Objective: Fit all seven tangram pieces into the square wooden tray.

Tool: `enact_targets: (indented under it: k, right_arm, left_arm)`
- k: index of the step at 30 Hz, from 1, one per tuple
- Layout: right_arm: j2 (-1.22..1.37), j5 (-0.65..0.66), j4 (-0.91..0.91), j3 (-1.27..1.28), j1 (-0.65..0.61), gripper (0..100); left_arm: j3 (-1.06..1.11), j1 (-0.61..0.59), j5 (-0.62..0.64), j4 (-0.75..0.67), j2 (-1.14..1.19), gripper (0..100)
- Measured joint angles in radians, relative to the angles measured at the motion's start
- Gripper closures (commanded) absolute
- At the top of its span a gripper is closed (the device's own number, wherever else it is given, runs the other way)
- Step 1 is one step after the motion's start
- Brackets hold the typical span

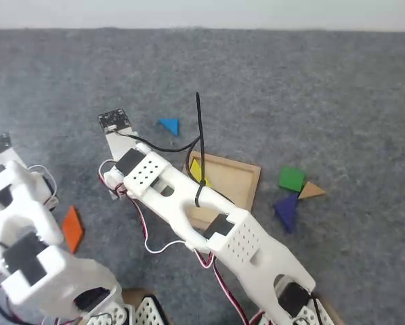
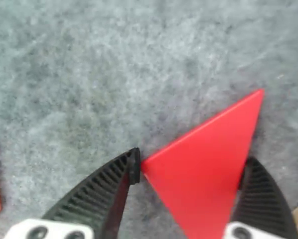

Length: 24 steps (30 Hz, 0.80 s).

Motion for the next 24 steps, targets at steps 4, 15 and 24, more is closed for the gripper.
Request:
enact_targets:
  k: [4,15,24]
  right_arm:
    - [-0.002,0.000,0.023,-0.003,0.017,79.0]
    - [-0.002,0.084,0.072,-0.018,0.020,79.4]
    - [-0.032,0.365,0.235,-0.080,0.020,79.4]
  left_arm:
    - [0.000,0.000,-0.006,0.000,0.000,99]
    - [0.000,0.000,-0.006,0.000,0.000,99]
    - [0.000,0.000,-0.006,0.000,0.000,99]
